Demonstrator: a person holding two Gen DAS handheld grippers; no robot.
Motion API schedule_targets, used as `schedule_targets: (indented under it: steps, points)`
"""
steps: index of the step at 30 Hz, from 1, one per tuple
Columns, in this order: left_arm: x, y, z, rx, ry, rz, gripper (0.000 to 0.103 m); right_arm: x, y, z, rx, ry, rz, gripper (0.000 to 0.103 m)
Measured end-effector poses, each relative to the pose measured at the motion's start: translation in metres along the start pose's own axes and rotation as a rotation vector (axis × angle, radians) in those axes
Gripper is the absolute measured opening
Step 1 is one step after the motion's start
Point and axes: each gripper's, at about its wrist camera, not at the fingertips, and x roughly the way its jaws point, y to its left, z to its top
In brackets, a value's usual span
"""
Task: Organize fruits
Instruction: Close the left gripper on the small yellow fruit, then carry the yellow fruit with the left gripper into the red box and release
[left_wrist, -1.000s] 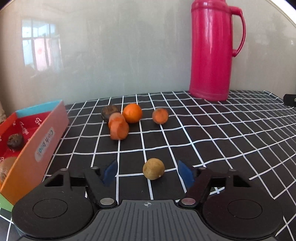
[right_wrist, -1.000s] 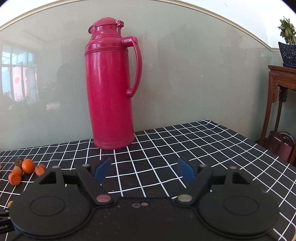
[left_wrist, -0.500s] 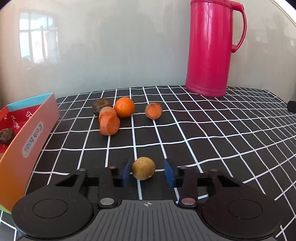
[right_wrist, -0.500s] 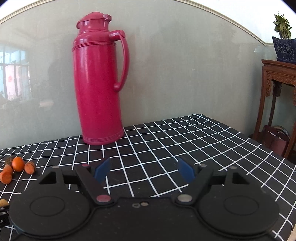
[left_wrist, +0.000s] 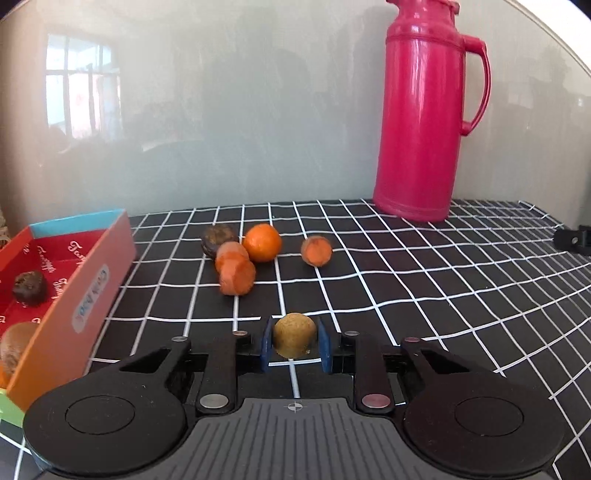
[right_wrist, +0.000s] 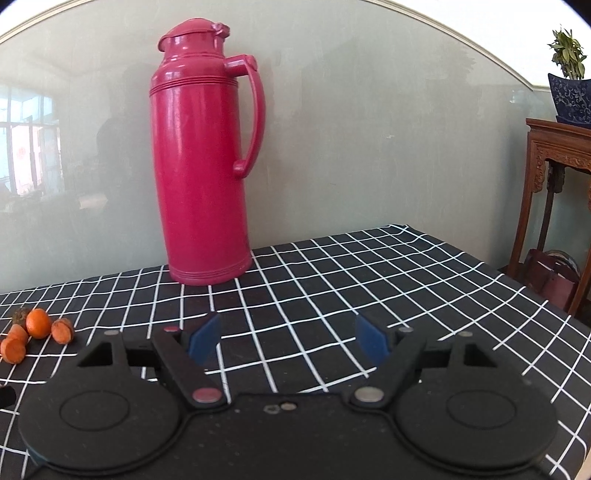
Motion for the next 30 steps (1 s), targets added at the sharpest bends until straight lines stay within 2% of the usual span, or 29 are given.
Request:
schedule_targets:
  steps: [6, 14, 30]
  points:
    - [-0.021, 0.019, 0.004, -0.014, -0.043, 0.015, 0.026, -0.003, 0.017, 0.001, -0.014, -0.001, 0.031, 0.079]
    - [-0.041, 0.058, 0.008, -0.044, -0.083, 0.073, 0.026, -0.009, 0.044, 0.0, -0.034, 0.0, 0.075, 0.079]
    - [-0.064, 0.132, 0.001, -0.121, -0.104, 0.21, 0.026, -0.021, 0.102, -0.002, -0.07, 0.001, 0.171, 0.079]
